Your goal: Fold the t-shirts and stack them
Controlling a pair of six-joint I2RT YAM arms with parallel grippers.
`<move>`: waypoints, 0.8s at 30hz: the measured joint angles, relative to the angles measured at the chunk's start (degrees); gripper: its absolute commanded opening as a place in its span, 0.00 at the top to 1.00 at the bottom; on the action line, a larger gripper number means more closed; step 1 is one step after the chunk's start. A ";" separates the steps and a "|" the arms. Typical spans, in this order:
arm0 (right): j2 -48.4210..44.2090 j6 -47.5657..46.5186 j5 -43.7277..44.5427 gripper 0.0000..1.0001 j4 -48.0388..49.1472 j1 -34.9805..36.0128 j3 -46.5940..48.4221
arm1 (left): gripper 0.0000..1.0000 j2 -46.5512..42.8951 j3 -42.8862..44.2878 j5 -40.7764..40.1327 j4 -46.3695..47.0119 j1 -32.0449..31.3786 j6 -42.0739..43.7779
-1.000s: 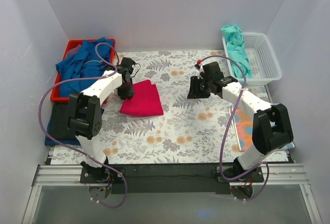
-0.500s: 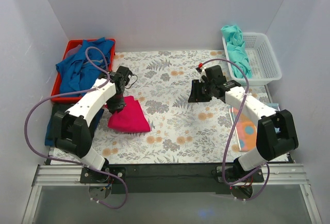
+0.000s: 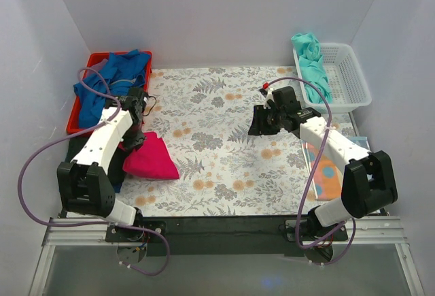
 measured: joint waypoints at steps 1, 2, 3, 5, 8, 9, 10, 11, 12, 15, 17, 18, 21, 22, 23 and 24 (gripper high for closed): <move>-0.20 -0.09 0.04 0.52 0.04 0.00 -0.31 | 1.00 0.09 -0.04 0.04 0.00 0.61 0.00; -0.35 -0.13 0.09 0.52 0.00 0.00 -0.50 | 1.00 0.24 -0.04 0.04 -0.02 1.07 -0.04; -0.48 -0.26 0.26 0.52 -0.02 0.00 -0.72 | 1.00 0.42 -0.04 -0.02 -0.04 1.57 -0.13; -0.66 -0.42 0.52 0.53 0.02 0.00 -1.01 | 1.00 1.38 -0.04 -0.26 -0.20 2.89 -0.59; -0.70 -0.74 1.01 0.53 0.04 0.00 -1.27 | 1.00 3.74 -0.02 -1.11 -0.24 5.86 -1.99; -0.70 -0.79 1.16 0.53 -0.02 0.00 -1.29 | 1.00 4.63 0.00 -1.55 -0.22 7.32 -2.56; -0.70 -0.85 1.25 0.53 0.00 0.00 -1.31 | 1.00 5.31 0.07 -1.99 -0.22 8.76 -2.99; -0.70 -0.96 1.31 0.53 0.04 0.00 -1.31 | 1.00 5.84 0.26 -2.36 -0.24 10.38 -3.37; -0.68 -1.01 1.31 0.53 0.04 0.00 -1.31 | 1.00 6.21 0.48 -2.67 -0.24 12.07 -3.65; -0.57 -1.18 1.31 0.53 0.04 0.00 -1.31 | 1.00 6.54 2.03 -3.21 -0.48 16.35 -4.00; -0.22 -1.27 1.29 0.53 0.04 0.00 -1.29 | 1.00 6.75 3.93 -3.67 -0.90 18.23 -3.96; 0.13 -1.33 1.29 0.53 0.07 0.00 -1.29 | 1.00 7.04 5.16 -3.93 -1.07 18.82 -3.91; 1.22 -1.40 1.27 0.54 0.07 0.00 -1.29 | 1.00 8.79 8.66 -4.26 -1.46 19.80 -3.67; 1.57 -1.40 1.27 0.54 0.04 0.00 -1.29 | 1.00 9.60 9.62 -4.35 -1.49 20.06 -3.56; 1.84 -1.42 1.27 0.54 0.07 0.00 -1.29 | 1.00 10.36 10.32 -4.48 -1.51 20.44 -3.48; 2.05 -1.42 1.29 0.54 0.07 0.00 -1.29 | 1.00 11.10 10.75 -4.52 -1.49 20.98 -3.43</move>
